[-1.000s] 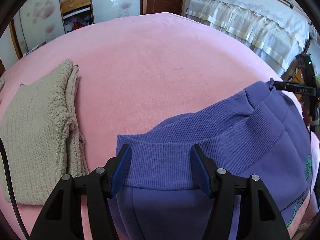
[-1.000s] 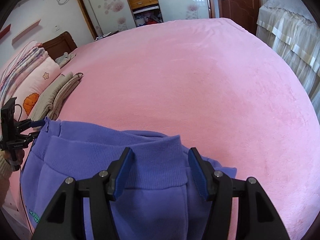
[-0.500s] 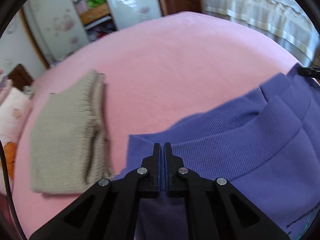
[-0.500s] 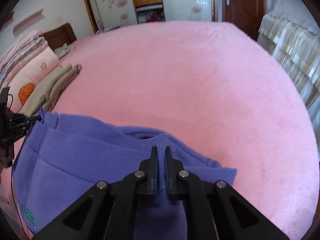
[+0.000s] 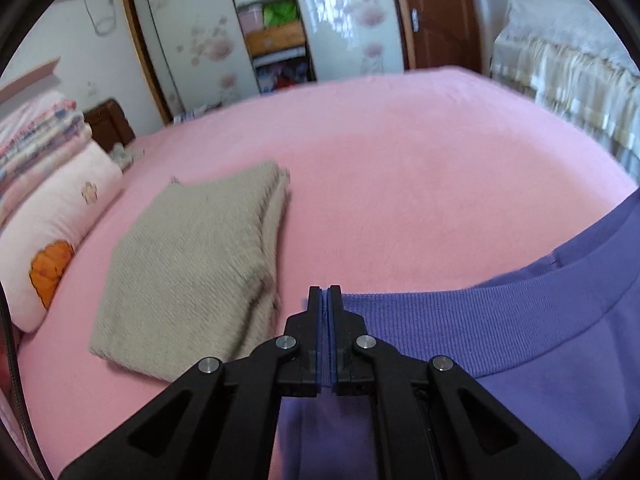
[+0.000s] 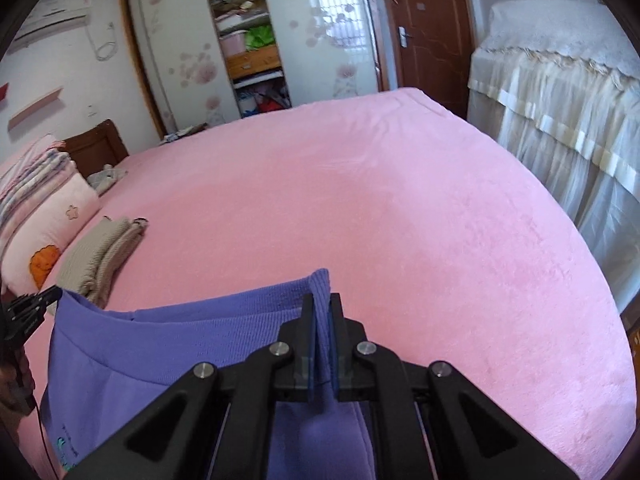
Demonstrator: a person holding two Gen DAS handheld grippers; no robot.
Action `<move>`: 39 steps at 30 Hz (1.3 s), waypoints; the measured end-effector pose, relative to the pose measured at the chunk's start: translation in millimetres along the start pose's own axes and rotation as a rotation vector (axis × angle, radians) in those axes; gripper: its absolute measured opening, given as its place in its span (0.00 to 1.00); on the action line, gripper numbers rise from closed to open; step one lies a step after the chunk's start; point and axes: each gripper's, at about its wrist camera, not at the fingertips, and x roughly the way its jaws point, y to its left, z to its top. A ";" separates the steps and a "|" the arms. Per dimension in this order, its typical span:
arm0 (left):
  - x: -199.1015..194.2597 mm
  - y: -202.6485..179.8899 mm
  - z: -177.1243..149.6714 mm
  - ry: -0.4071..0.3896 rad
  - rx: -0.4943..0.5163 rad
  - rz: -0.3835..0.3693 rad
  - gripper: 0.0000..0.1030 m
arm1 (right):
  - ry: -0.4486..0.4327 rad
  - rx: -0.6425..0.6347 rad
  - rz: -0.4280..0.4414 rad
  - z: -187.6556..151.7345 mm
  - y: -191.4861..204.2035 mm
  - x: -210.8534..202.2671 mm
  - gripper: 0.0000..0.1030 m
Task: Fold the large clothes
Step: 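Open both tools to release the hem and withdraw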
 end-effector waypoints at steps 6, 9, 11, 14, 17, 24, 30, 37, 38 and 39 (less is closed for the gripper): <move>61.9 8.3 -25.6 0.156 -0.062 0.078 0.00 | 0.151 -0.014 -0.112 -24.7 -7.2 58.9 0.04; 64.6 16.5 -30.0 0.156 -0.084 0.077 0.00 | 0.171 -0.034 -0.132 -33.8 -1.0 70.0 0.04; 67.1 12.7 -31.8 0.162 -0.055 0.088 0.00 | 0.170 -0.064 -0.160 -35.1 4.4 72.3 0.05; 67.6 5.2 -32.8 0.167 -0.027 0.107 0.00 | 0.178 -0.078 -0.173 -34.7 8.9 71.5 0.06; 60.1 4.1 -30.2 0.167 -0.020 0.110 0.02 | 0.159 -0.074 -0.185 -29.0 12.1 55.7 0.16; -25.1 2.9 -16.0 0.093 -0.056 0.082 0.39 | 0.002 -0.146 -0.183 -14.6 52.2 -37.1 0.33; -110.6 -42.0 -26.1 0.042 -0.134 -0.181 0.59 | 0.013 -0.175 -0.024 -35.2 104.3 -84.3 0.33; -98.2 -113.1 -68.3 0.179 -0.207 -0.374 0.18 | 0.096 -0.210 0.060 -112.6 159.7 -73.8 0.31; -89.7 -119.0 -76.0 0.186 -0.210 -0.346 0.18 | 0.109 -0.202 0.051 -118.5 158.1 -66.2 0.31; -85.2 -121.8 -79.9 0.189 -0.207 -0.341 0.18 | 0.137 -0.184 0.031 -127.4 154.5 -55.1 0.30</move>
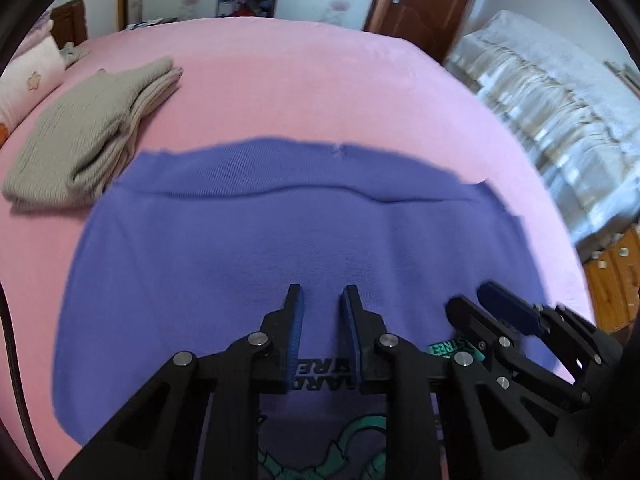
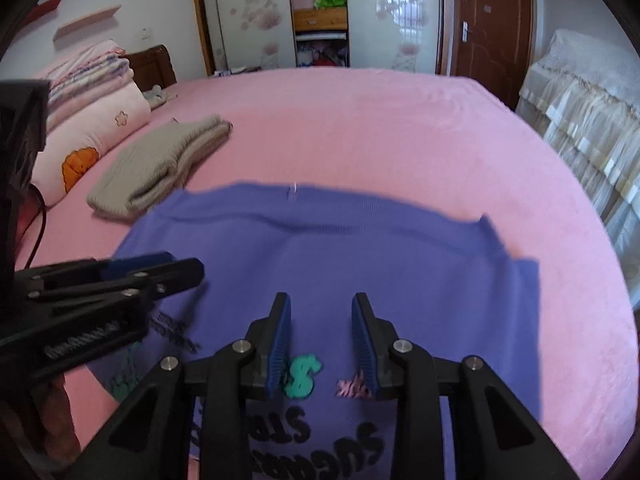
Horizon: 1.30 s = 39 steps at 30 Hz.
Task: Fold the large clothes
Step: 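Open both tools to release the hem and withdraw, then move both tools to the folded purple hoodie's side edges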
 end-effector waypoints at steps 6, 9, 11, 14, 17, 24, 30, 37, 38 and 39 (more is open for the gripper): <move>37.2 5.6 -10.0 0.037 0.020 0.048 0.19 | 0.052 0.007 -0.024 -19.2 -7.1 37.9 0.27; 44.2 -0.4 -13.3 0.017 0.060 0.075 0.19 | 0.042 -0.056 -0.081 -21.5 1.3 46.7 0.27; 43.1 -0.4 -16.4 0.006 0.061 0.074 0.19 | 0.046 -0.030 -0.065 -20.4 -4.3 49.3 0.27; 39.3 2.1 -15.0 0.008 0.042 0.054 0.19 | 0.045 -0.035 -0.068 -18.2 -5.3 48.0 0.27; 27.0 9.5 -13.0 0.005 0.017 0.008 0.20 | 0.052 -0.012 -0.050 -14.8 -4.6 44.5 0.27; -28.1 16.0 -10.5 -0.084 -0.015 0.032 0.75 | 0.063 0.049 0.001 -7.7 -13.5 17.9 0.29; -76.9 6.5 -7.5 -0.157 0.015 0.099 0.88 | 0.024 0.095 0.034 -0.9 -14.0 -13.8 0.29; -121.4 7.4 -13.6 -0.225 0.004 0.146 0.96 | -0.044 0.088 0.054 14.4 -0.3 -55.3 0.29; -125.7 9.0 -14.3 -0.225 -0.006 0.147 0.99 | -0.054 0.084 0.053 15.7 2.2 -60.4 0.29; -130.3 12.9 -14.8 -0.226 -0.022 0.146 0.99 | -0.064 0.079 0.054 17.2 4.8 -65.2 0.29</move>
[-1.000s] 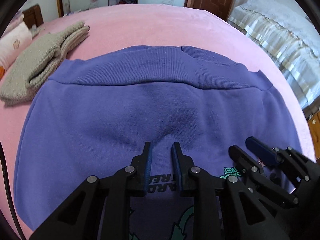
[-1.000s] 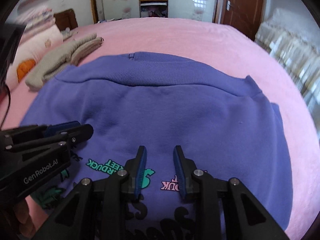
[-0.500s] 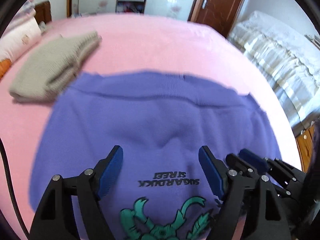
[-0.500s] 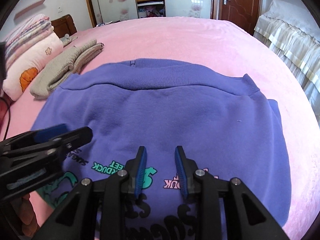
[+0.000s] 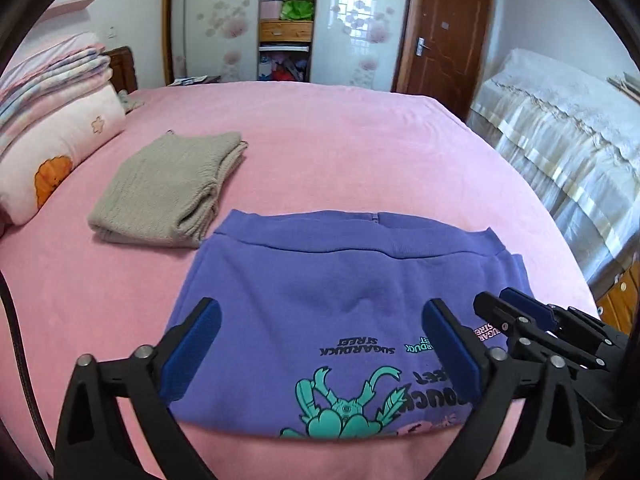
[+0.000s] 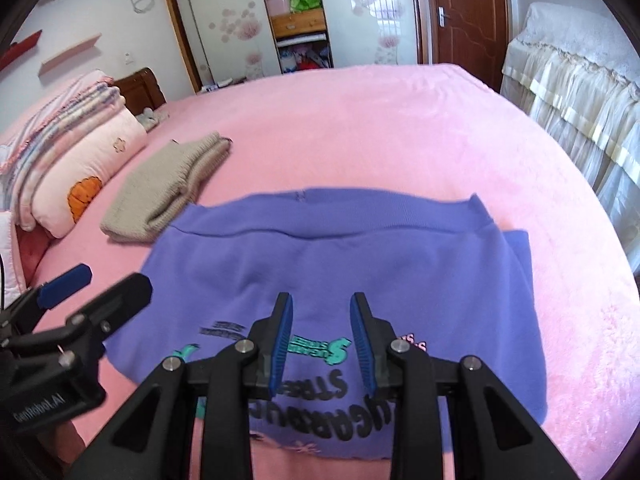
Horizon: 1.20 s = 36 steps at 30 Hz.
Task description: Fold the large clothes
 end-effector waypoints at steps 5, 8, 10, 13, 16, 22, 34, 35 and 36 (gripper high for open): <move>-18.7 18.8 -2.0 0.008 -0.099 -0.034 0.99 | -0.055 -0.037 0.006 5.9 17.6 -23.2 0.29; -25.2 27.1 -3.1 0.018 -0.130 -0.044 0.99 | -0.077 -0.044 0.016 8.0 24.8 -33.8 0.29; -30.1 30.2 -4.4 0.009 -0.135 -0.023 0.99 | -0.091 -0.050 0.020 8.9 28.5 -39.6 0.29; -37.1 32.8 -6.8 0.005 -0.132 -0.014 0.99 | -0.114 -0.067 0.011 10.0 36.5 -47.9 0.29; -44.0 34.5 -9.1 0.002 -0.140 -0.027 0.99 | -0.128 -0.077 0.015 10.4 42.0 -54.2 0.29; -46.9 43.5 -16.6 0.016 -0.182 -0.072 0.99 | -0.143 -0.077 0.015 9.3 45.3 -61.4 0.31; 30.7 123.4 -122.3 0.232 -0.581 -0.392 0.96 | -0.096 -0.076 -0.025 2.6 38.8 -18.1 0.32; 38.2 129.1 -128.8 0.235 -0.621 -0.417 0.95 | -0.087 -0.078 -0.025 0.9 38.6 -11.8 0.32; 47.4 134.5 -135.0 0.232 -0.658 -0.452 0.95 | -0.081 -0.082 -0.027 -0.5 38.9 -5.7 0.32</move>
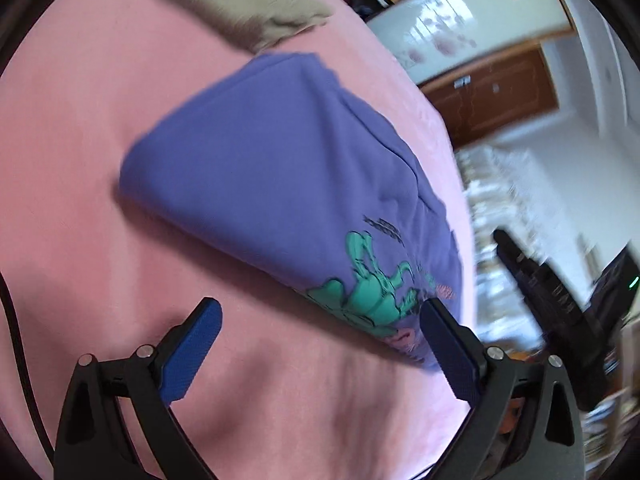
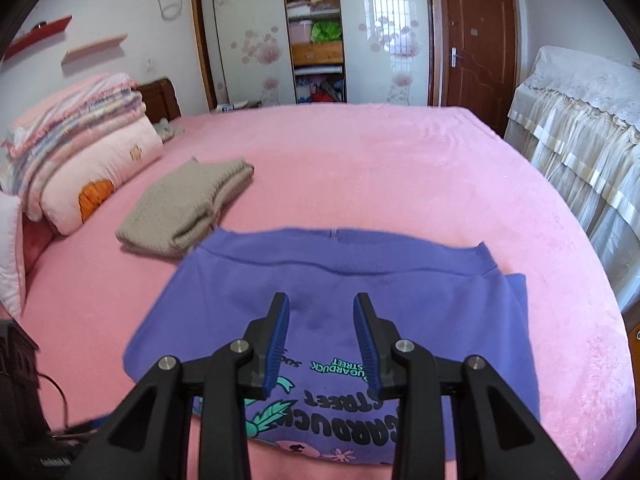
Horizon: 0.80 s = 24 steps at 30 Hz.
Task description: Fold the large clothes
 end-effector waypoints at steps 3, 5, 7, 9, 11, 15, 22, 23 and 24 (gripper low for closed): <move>16.6 21.6 5.0 -0.014 -0.056 -0.058 0.94 | 0.032 -0.023 -0.007 -9.3 2.3 23.1 0.26; 29.4 31.6 8.8 -0.020 -0.078 -0.084 0.94 | 0.046 -0.031 -0.013 -13.7 2.8 34.5 0.22; 39.1 37.1 12.4 -0.025 -0.090 -0.098 0.94 | 0.060 -0.030 -0.015 -16.4 1.6 44.4 0.20; 48.7 39.2 16.9 -0.041 -0.093 -0.111 0.94 | 0.068 -0.023 -0.020 -18.2 -0.8 52.8 0.18; 55.2 34.5 24.4 -0.062 -0.082 -0.125 0.94 | 0.071 -0.017 -0.018 -18.4 -2.7 59.0 0.17; 69.2 28.6 37.8 -0.070 -0.095 -0.139 0.95 | 0.076 -0.022 -0.037 -16.2 -5.4 70.3 0.17; 82.5 20.7 52.9 -0.047 -0.123 -0.085 0.36 | 0.106 0.002 -0.028 -14.2 -6.6 89.6 0.11; 83.2 18.0 54.7 -0.040 -0.097 -0.064 0.30 | 0.110 0.003 -0.022 -15.1 -5.6 91.7 0.10; 79.6 17.4 52.9 -0.045 -0.082 -0.066 0.26 | 0.113 0.000 -0.016 -16.3 -3.9 93.3 0.10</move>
